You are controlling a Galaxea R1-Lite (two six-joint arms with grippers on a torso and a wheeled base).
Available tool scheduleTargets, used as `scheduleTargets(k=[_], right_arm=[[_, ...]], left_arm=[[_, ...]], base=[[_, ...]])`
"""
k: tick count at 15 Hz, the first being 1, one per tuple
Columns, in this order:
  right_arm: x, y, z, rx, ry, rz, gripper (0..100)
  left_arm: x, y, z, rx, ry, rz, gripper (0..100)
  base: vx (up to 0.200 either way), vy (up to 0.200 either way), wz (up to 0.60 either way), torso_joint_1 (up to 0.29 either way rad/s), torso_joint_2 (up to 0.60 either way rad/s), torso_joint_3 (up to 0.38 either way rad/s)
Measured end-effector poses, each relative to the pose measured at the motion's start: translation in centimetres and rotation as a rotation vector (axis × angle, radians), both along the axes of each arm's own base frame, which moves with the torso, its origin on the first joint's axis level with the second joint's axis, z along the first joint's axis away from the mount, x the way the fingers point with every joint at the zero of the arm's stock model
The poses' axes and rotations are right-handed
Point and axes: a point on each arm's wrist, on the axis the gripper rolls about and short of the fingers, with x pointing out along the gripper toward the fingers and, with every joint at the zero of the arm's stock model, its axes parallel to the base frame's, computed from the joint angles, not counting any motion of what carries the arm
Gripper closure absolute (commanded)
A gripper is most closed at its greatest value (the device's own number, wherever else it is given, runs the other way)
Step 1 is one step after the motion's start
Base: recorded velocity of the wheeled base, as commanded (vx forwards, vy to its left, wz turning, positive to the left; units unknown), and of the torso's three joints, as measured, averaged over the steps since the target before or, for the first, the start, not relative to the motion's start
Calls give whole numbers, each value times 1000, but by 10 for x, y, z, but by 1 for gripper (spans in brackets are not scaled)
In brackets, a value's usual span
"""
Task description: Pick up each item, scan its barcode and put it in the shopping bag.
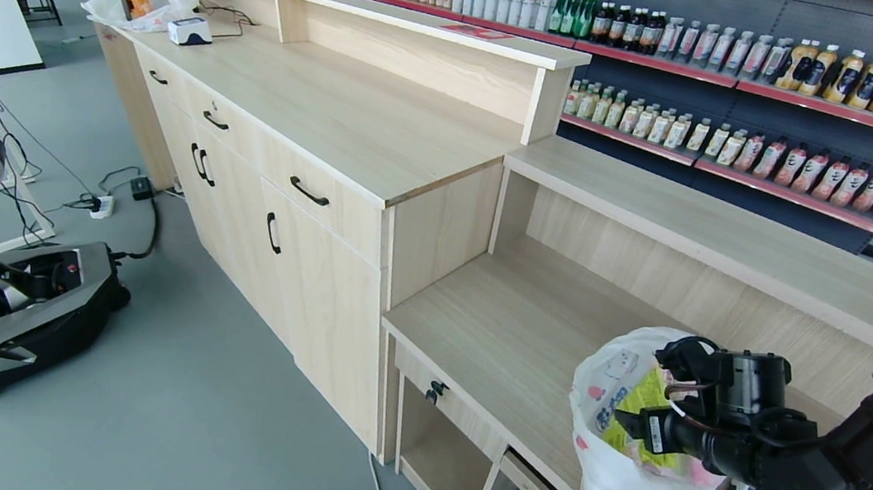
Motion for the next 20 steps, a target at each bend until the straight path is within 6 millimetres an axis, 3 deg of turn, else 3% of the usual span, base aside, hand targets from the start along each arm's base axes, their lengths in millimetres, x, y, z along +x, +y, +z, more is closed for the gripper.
scheduleTargets(k=[3,6,10,13,17,20], right_arm=[[2,-2,13,-40,-44,26,0],[-5,-6,52,-114,-167,65,0],[-48,-13,115,-169,-358,84,0],[-83,-19,147,-227,-477,90,0],[-101,-28,183,-210,-625,27,0],[-106,-41,197,-215,-674,-46,0]], left_arm=[[0,0,0,0,0,0,0],[0,0,0,0,0,0,0],[0,0,0,0,0,0,0],[0,0,0,0,0,0,0],[0,0,0,0,0,0,0],[0,0,0,0,0,0,0]], base=[[0,0,0,0,0,0],[0,0,0,0,0,0],[0,0,0,0,0,0],[0,0,-600,1,2,2],[0,0,-600,7,1,5],[0,0,-600,-1,1,2]])
